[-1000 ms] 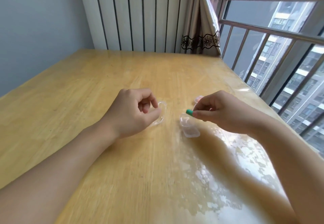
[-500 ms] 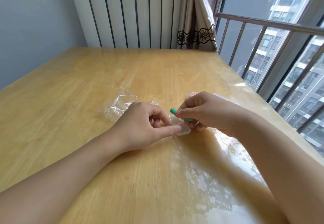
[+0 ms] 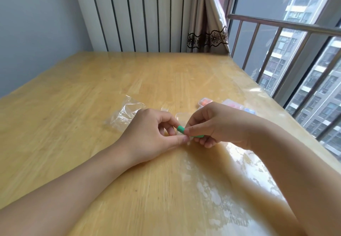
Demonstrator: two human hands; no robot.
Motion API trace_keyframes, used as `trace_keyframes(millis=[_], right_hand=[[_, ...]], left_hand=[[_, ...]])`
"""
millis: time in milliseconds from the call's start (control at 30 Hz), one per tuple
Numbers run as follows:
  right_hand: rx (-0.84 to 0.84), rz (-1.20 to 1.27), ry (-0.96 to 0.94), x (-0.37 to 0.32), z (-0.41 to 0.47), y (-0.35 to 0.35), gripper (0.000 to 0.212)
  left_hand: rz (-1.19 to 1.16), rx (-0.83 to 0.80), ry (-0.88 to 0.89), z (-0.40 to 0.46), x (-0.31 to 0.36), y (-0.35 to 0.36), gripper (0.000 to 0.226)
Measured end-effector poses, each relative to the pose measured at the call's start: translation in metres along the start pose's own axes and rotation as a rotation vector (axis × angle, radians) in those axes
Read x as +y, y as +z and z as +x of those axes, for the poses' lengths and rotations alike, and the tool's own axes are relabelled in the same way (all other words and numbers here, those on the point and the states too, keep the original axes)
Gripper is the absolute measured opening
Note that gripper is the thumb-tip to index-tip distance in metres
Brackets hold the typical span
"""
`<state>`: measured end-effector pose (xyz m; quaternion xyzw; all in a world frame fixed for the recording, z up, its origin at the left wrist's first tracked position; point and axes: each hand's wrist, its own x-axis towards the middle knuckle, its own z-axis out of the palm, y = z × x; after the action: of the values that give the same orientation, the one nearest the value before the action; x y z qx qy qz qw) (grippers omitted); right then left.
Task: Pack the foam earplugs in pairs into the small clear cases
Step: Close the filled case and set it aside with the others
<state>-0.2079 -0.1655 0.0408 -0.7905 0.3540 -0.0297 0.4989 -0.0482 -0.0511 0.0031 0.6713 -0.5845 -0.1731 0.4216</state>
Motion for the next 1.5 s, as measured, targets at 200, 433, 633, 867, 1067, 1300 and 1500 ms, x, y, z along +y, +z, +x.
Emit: trace_keyframes(millis=[200,433,633,867,1067,1300,1500], right_hand=[[0.031,-0.011,-0.026,-0.001,0.001,0.004,0.016],[0.049,-0.050,-0.043,-0.002,0.002,0.000,0.019],[0.042,-0.193,-0.093,-0.002,0.003,0.000,0.008],[0.024,-0.327,-0.149,-0.003,-0.001,-0.005,0.017],[0.174,-0.491,-0.250,-0.007,-0.009,-0.013,0.011],[0.144,0.243,-0.111,-0.007,-0.008,-0.017,0.016],[0.135,0.254,-0.046,-0.003,-0.004,-0.014,0.017]], left_hand=[[-0.001,-0.028,0.016,0.000,-0.003,-0.002,0.012],[0.029,-0.110,0.068,0.002,-0.005,-0.003,0.015],[0.022,-0.095,0.061,0.003,-0.007,-0.005,0.015],[0.157,-0.146,0.114,0.001,-0.002,-0.006,0.022],[0.200,-0.114,0.071,0.000,-0.002,-0.003,0.026],[0.168,-0.098,0.046,-0.001,-0.001,-0.003,0.026],[0.153,-0.082,0.053,-0.002,0.001,-0.002,0.032]])
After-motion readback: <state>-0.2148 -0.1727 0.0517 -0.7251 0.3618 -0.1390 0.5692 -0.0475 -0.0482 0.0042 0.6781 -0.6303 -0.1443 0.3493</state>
